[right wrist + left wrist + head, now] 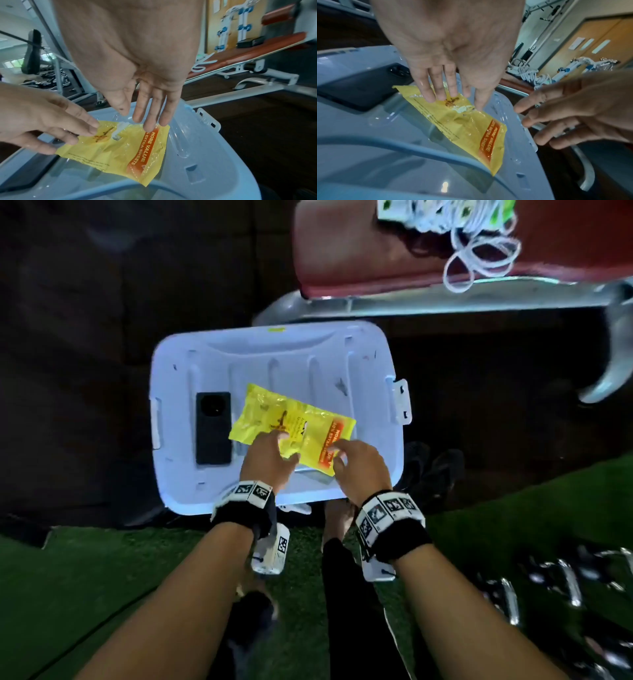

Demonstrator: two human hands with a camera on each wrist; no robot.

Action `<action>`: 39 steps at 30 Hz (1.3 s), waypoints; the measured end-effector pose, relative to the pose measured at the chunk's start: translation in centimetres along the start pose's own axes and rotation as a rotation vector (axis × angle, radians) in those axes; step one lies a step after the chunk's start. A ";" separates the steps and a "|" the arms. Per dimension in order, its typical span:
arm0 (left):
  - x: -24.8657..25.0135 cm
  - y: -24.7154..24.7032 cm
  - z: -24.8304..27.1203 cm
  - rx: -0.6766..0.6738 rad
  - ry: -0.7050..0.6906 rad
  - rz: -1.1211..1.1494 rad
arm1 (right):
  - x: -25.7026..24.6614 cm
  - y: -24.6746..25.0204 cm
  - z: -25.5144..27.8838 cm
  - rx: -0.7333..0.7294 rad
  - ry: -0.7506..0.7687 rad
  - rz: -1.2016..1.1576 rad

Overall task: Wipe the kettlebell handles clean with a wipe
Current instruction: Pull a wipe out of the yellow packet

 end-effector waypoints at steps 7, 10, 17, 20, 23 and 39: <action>-1.2 -2.8 -4.4 0.182 -0.078 -0.256 | 1.8 -4.4 -6.9 -0.155 0.021 0.123; -2.7 -2.3 -5.8 0.257 -0.087 -0.178 | 1.9 -5.5 -8.2 -0.142 0.000 0.087; -5.7 -0.4 -7.4 0.297 0.094 0.319 | 0.0 -8.7 -9.6 -0.091 0.010 -0.015; -5.9 -0.2 -7.7 0.265 0.093 0.345 | -1.7 -9.3 -9.8 -0.009 0.026 -0.063; -6.0 -0.1 -7.7 0.246 0.071 0.348 | -2.6 -10.0 -10.4 0.057 0.001 0.016; -6.0 -0.3 -7.5 0.123 0.105 0.286 | -1.4 -8.0 -9.6 0.184 -0.158 -0.558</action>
Point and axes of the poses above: each hand's wrist, its own z-axis away from the middle knuckle, its own y-axis out of the back of the hand, x = y × z, the point moved 5 cm from there along -z, towards the middle knuckle, and after that the axes turned 4 degrees about x, right-handed, at the moved point
